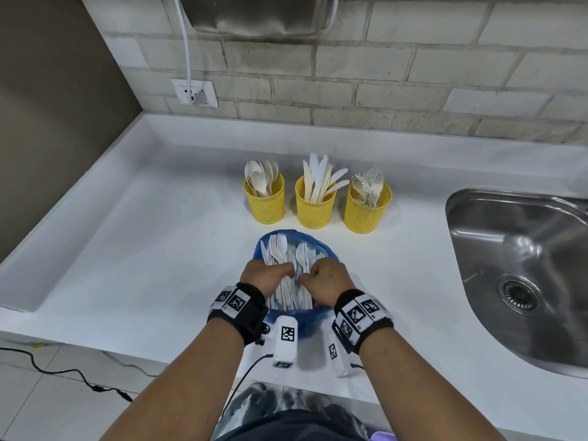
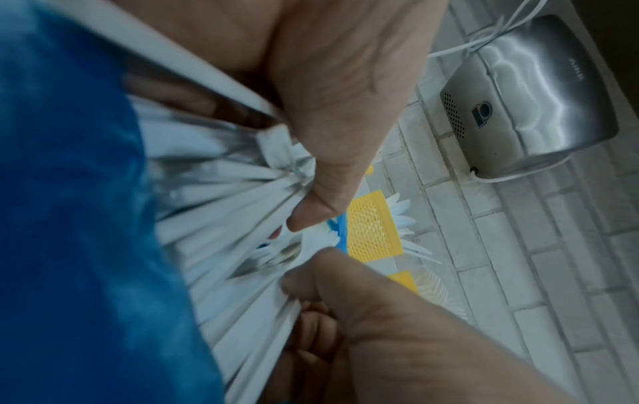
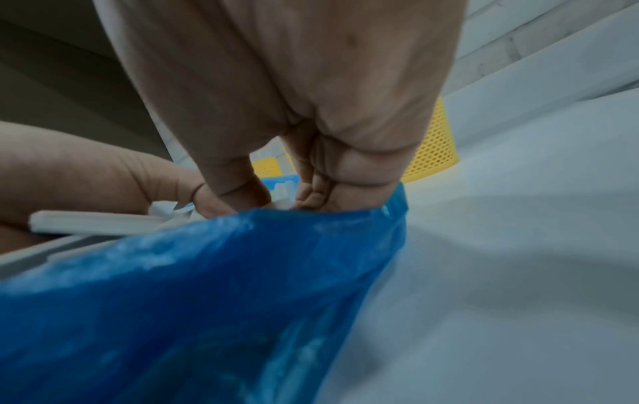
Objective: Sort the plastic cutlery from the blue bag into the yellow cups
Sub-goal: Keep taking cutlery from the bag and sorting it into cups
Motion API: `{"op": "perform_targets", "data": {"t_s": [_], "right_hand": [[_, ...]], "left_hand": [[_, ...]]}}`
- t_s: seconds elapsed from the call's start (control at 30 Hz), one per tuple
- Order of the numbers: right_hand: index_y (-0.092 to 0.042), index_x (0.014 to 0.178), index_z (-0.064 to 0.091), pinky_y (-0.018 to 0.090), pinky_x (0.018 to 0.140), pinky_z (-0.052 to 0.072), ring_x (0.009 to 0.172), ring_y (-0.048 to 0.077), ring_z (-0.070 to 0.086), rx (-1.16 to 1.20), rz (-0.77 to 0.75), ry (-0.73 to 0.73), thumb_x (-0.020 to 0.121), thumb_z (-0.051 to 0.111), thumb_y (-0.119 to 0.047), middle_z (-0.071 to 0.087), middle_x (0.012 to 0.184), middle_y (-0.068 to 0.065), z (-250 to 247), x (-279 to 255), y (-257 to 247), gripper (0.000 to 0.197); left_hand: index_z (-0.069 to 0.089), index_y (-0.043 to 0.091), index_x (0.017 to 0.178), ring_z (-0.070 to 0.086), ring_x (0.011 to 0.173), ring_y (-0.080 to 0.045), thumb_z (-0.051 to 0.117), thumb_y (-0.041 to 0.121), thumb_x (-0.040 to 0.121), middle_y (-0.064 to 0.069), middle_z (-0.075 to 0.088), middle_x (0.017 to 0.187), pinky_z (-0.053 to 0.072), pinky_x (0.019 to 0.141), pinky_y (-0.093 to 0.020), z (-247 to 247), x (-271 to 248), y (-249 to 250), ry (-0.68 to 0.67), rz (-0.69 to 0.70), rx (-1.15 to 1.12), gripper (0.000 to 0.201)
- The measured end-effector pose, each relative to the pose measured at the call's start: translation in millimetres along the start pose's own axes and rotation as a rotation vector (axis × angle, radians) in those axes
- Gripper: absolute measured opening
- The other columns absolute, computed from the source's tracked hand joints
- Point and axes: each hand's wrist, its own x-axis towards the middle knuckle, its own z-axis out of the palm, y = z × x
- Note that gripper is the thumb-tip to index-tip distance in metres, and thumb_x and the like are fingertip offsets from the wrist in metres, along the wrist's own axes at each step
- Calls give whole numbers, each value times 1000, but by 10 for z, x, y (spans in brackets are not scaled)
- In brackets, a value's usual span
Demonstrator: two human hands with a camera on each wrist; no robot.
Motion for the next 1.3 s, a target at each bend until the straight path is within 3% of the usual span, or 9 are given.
{"op": "perform_targets", "data": {"t_s": [0.2,0.4,0.6,0.7,0.77,0.87,1.07,1.2,1.3], "right_hand": [[-5,76,56,33,66,40,75,22,53,89,-118,5,94,62,-20,57,76,8,-6,-42,4,24],[-6,80,62,27,62,37,77,23,57,147,-210,57,102,52,-14,62,77,7,-10,-133,40,26],[-16,78,62,28,72,30,91,22,48,188,-326,19,98,45,2,47,85,5,-12,-220,-37,32],[-7,90,71,31,76,45,79,16,54,386,-363,58,94,47,9,51,79,3,-73,-293,-4,30],[-17,96,68,23,77,51,83,14,60,619,-266,128,95,50,1,57,88,3,-96,-333,53,25],[-16,94,56,40,74,50,82,27,58,912,-121,119,87,51,-9,59,91,8,-155,-311,136,11],[-21,128,63,34,77,51,92,22,63,871,-116,0,70,50,-22,65,124,9,-351,-205,82,59],[-16,124,65,40,75,56,92,26,67,959,-167,-207,80,50,-15,70,113,13,-386,-250,14,47],[-20,140,50,50,79,60,97,32,70,978,-288,-403,75,59,-10,69,108,11,-409,-366,-41,67]], "left_hand": [[77,19,89,75,89,-30,77,25,60,-8,79,87,60,89,-49,75,-29,19,-120,20,-104,30],[71,6,118,73,103,-36,78,22,88,-21,75,107,58,91,-47,96,-70,26,-302,-6,-346,35],[71,5,115,74,99,-36,84,26,82,-21,76,104,58,91,-53,103,-109,132,-280,-18,-430,41],[71,4,109,75,90,-34,80,11,84,-21,77,98,61,80,-44,95,-116,171,-231,44,-457,27],[72,3,101,74,80,-34,78,5,84,-20,76,89,60,75,-40,83,-138,201,-215,96,-461,18],[72,6,91,65,65,-28,77,6,84,-16,67,73,55,70,-36,41,-151,239,-271,96,-479,8],[68,5,117,65,63,-19,71,0,89,-13,65,80,55,59,-28,64,-301,396,-350,157,-530,29],[67,8,120,69,90,-32,77,5,80,-18,70,98,58,87,-50,103,-445,632,-267,417,-533,41],[69,14,119,71,106,-25,81,11,80,-6,75,111,54,100,-47,103,-557,806,-209,614,-370,41]]}}
